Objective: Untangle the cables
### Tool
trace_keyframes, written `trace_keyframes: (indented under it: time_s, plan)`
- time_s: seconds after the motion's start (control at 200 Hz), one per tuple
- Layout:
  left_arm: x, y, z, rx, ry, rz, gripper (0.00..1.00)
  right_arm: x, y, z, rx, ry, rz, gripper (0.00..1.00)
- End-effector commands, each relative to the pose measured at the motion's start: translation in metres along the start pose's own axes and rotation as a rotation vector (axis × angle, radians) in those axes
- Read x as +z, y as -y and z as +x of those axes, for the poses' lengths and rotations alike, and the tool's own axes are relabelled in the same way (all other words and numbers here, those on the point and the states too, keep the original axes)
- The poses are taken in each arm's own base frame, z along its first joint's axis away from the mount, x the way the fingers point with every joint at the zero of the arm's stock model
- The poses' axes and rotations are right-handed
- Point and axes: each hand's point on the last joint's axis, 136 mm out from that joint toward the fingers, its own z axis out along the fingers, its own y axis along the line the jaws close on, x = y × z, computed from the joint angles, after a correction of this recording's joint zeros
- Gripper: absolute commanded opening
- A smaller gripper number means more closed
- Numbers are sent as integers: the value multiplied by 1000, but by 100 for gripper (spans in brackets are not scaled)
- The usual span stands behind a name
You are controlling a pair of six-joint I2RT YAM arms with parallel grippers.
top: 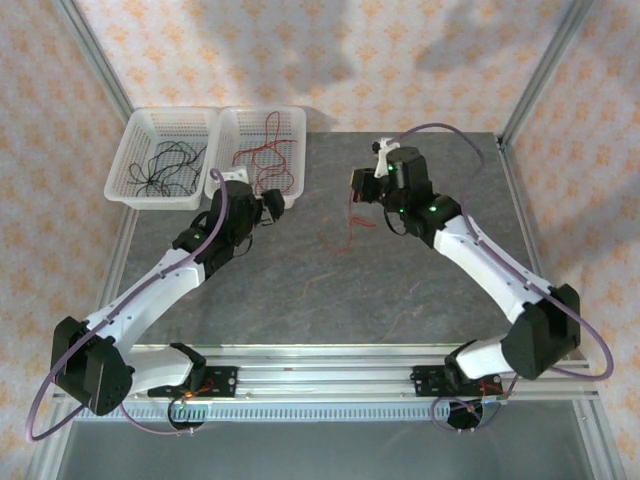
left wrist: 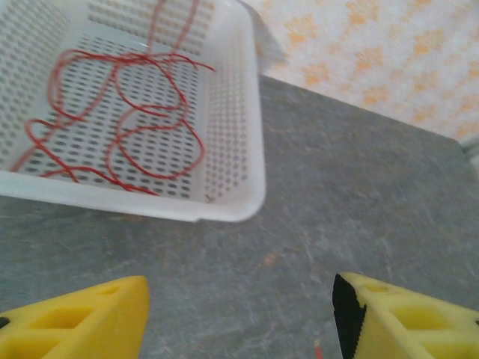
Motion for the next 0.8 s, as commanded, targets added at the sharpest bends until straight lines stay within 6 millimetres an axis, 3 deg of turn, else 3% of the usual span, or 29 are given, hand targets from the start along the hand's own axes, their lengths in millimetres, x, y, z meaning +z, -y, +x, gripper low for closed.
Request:
trace_keyframes:
  time_s: [0.0, 0.265, 0.496, 0.796]
  plan:
    - [-1, 29, 10, -2, -16, 145, 66, -16, -20, -4, -44, -15, -103, 0]
    - [-18, 81, 52, 148, -55, 373, 67, -40, -50, -49, -68, 65, -184, 0]
    - [-14, 80, 79, 70, -85, 433, 68, -51, -65, -69, -43, 113, -236, 0]
    - [-2, 87, 83, 0, -60, 482, 70, -60, -83, -83, 21, 157, -334, 0]
